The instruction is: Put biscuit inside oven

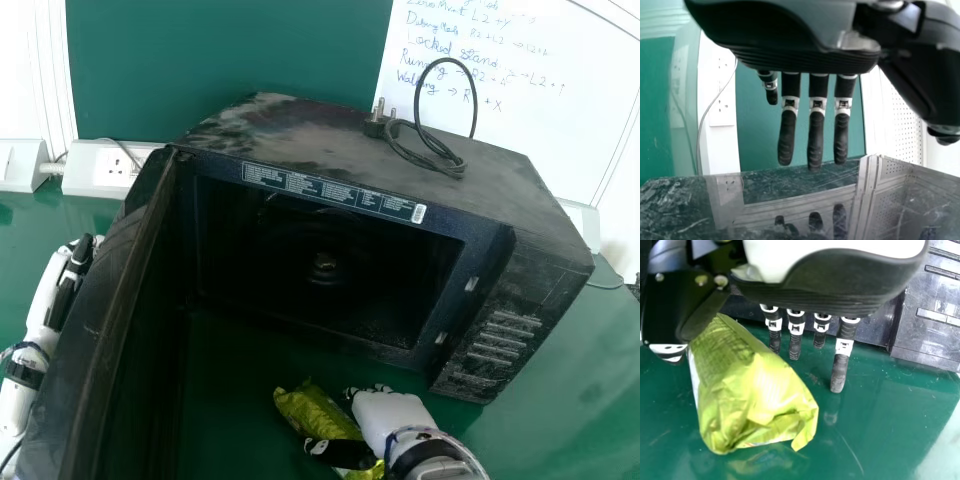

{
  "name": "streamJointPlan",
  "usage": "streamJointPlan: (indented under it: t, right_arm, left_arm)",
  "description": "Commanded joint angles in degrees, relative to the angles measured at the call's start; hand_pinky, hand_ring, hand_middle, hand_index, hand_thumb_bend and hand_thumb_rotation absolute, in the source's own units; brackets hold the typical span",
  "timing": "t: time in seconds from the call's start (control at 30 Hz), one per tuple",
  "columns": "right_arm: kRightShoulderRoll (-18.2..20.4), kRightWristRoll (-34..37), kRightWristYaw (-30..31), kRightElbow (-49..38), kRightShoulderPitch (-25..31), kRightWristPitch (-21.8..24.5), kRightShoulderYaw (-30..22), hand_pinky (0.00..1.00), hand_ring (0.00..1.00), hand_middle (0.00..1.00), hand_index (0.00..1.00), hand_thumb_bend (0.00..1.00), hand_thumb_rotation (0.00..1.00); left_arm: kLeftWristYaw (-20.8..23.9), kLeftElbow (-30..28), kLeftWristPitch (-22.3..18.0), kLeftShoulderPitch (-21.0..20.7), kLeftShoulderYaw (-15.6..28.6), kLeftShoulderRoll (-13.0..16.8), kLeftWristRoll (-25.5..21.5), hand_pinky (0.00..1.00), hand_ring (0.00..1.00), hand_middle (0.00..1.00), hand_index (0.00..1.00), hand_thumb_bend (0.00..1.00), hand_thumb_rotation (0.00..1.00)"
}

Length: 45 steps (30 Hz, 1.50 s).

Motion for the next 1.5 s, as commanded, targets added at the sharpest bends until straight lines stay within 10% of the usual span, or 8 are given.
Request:
streamJointPlan:
  t: [0.0, 0.37, 0.5, 0.83, 0.97, 1.47]
  right_arm:
    - [-0.12, -0.25, 1.42, 3.58, 2.64, 0.43, 0.44, 0.7, 0.82, 0.88, 0.93, 0.91, 0.53]
    - [0.17, -0.97, 2.19, 5.16, 2.17, 1.58, 0.91, 0.64, 0.76, 0.81, 0.92, 0.94, 0.38]
    - [-1.41, 0.69, 4.45, 5.91, 1.19, 0.82, 0.7, 0.59, 0.68, 0.7, 0.7, 0.93, 0.35]
    - [-3.75, 1.38, 9.63, 6.66, -1.01, 0.36, 2.05, 0.38, 0.39, 0.47, 0.62, 0.82, 0.23]
    - [-3.8, 1.01, 8.01, 6.36, -0.49, 0.79, 1.89, 0.2, 0.26, 0.47, 0.64, 0.58, 0.01]
    - [-4.19, 1.31, 4.72, 3.27, 0.94, 0.52, 1.39, 0.15, 0.23, 0.47, 0.73, 0.55, 0.0]
  left_arm:
    - [0.45, -0.38, 0.91, 0.63, -0.18, -0.31, -0.29, 0.3, 0.37, 0.42, 0.48, 0.51, 0.07]
    - [0.01, 0.51, 0.2, 0.24, -0.18, -0.13, -0.43, 0.29, 0.37, 0.42, 0.48, 0.51, 0.07]
    - [-0.16, 0.88, -0.11, 0.14, -0.13, -0.12, -0.63, 0.29, 0.37, 0.42, 0.48, 0.51, 0.07]
    - [0.08, -0.44, 1.42, 0.48, -0.17, -0.25, -0.91, 0.29, 0.37, 0.42, 0.48, 0.51, 0.07]
    - [0.01, -0.51, 1.41, 0.42, -0.13, -0.3, -1.04, 0.3, 0.37, 0.42, 0.48, 0.51, 0.07]
    - [0.13, -0.84, 1.55, 0.63, -0.16, -0.26, -0.87, 0.3, 0.37, 0.42, 0.48, 0.51, 0.07]
